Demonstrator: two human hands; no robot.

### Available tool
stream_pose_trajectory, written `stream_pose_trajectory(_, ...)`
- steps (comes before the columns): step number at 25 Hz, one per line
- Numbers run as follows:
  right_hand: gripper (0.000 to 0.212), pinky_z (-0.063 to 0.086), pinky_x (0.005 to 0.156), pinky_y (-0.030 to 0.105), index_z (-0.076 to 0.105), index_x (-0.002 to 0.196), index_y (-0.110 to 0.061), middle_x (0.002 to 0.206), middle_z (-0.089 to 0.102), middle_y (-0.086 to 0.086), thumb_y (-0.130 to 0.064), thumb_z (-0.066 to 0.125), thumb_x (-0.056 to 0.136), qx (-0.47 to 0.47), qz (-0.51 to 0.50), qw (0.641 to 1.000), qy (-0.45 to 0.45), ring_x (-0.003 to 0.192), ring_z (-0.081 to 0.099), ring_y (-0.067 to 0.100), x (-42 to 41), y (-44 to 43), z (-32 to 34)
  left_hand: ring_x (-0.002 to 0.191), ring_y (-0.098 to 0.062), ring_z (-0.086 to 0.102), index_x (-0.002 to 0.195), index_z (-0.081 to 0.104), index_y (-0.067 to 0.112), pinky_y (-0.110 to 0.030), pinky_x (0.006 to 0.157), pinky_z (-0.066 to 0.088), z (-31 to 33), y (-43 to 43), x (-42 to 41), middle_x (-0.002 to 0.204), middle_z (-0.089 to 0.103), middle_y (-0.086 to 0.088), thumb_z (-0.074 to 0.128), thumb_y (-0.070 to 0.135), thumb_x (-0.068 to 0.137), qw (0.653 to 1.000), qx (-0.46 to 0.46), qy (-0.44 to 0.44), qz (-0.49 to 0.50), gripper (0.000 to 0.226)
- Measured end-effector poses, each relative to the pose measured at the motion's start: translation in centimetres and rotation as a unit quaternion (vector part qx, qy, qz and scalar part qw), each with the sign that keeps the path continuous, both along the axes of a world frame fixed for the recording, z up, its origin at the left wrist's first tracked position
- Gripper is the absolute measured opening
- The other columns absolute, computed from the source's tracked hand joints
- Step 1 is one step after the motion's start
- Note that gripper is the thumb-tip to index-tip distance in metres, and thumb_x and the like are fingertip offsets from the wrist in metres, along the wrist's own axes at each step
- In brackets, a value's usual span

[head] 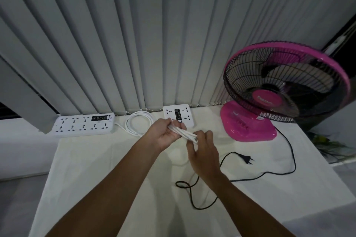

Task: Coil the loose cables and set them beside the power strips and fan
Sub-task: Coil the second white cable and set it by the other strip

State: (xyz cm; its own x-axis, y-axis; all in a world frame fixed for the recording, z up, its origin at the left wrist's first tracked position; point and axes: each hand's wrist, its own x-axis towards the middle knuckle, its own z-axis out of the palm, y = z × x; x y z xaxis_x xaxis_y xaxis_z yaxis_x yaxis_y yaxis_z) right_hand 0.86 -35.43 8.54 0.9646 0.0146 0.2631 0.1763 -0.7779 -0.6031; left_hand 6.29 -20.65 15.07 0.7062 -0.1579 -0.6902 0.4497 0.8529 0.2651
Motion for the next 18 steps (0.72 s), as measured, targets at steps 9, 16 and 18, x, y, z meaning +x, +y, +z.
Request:
stream_pose_trajectory(9, 0.025, 0.049, 0.071, 0.043, 0.049, 0.109, -0.009, 0.101, 0.046, 0.009, -0.032, 0.041, 0.104, -0.123, 0.167, 0.970, 0.126, 0.081, 0.054, 0.027, 9.9, -11.2, 2.3, 0.066, -0.025, 0.069, 0.084, 0.072, 0.005, -0.030, 0.068, 0.057, -1.3, -3.8, 1.4, 0.072, 0.074, -0.009, 0.042, 0.064, 0.093, 0.730, 0.625, -0.064, -0.270, 0.067)
stream_pose_trajectory(16, 0.017, 0.043, 0.067, 0.038, 0.048, 0.096, -0.015, 0.093, 0.056, 0.011, -0.028, 0.041, 0.102, -0.096, 0.295, 0.930, 0.197, 0.080, 0.055, 0.023, 13.2, -11.5, 1.7, 0.092, -0.017, 0.060, 0.106, 0.059, 0.018, -0.029, 0.078, 0.045, -4.3, -9.0, 3.7, 0.100, 0.066, 0.000, 0.032, 0.067, 0.093, 0.467, 0.784, -0.352, -0.208, 0.057)
stream_pose_trajectory(18, 0.020, 0.047, 0.066, 0.037, 0.057, 0.094, -0.017, 0.090, 0.055, 0.007, -0.034, 0.047, 0.098, -0.069, 0.256, 0.940, 0.216, 0.082, 0.057, 0.022, 13.7, -11.6, 1.4, 0.075, -0.021, 0.060, 0.085, 0.053, 0.017, -0.031, 0.064, 0.042, -5.4, -9.1, 4.8, 0.080, 0.065, -0.002, 0.029, 0.072, 0.089, 0.502, 0.778, -0.321, -0.202, 0.060)
